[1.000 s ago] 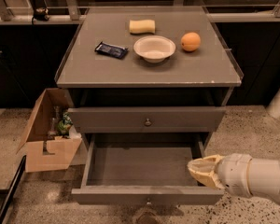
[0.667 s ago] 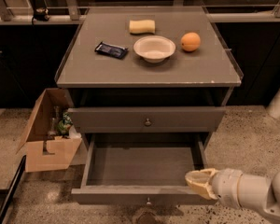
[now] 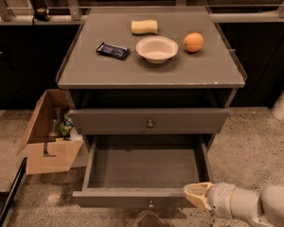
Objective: Close middle drawer
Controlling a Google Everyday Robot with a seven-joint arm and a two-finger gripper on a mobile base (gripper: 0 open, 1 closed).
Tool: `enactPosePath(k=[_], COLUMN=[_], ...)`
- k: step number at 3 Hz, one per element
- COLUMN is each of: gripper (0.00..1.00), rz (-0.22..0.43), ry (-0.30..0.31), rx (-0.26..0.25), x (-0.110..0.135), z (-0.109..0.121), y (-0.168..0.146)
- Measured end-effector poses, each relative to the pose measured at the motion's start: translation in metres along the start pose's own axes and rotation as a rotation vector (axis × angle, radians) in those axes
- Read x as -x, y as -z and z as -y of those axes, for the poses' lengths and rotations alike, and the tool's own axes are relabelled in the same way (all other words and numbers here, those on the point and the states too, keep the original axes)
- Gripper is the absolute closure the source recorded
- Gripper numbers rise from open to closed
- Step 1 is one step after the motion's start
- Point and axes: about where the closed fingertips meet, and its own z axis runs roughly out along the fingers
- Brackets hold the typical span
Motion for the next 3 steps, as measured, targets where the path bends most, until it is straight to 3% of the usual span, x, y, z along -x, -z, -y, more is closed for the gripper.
enactPosePath(k=[1,3], gripper=[1.0,1.0], rz=[-0.015,-0.017], ry=[-0.031,-0.059], rx=[0.015,-0.016], x=[-0.023,-0.031], z=[0.007,0.006], y=[-0.017,-0.028])
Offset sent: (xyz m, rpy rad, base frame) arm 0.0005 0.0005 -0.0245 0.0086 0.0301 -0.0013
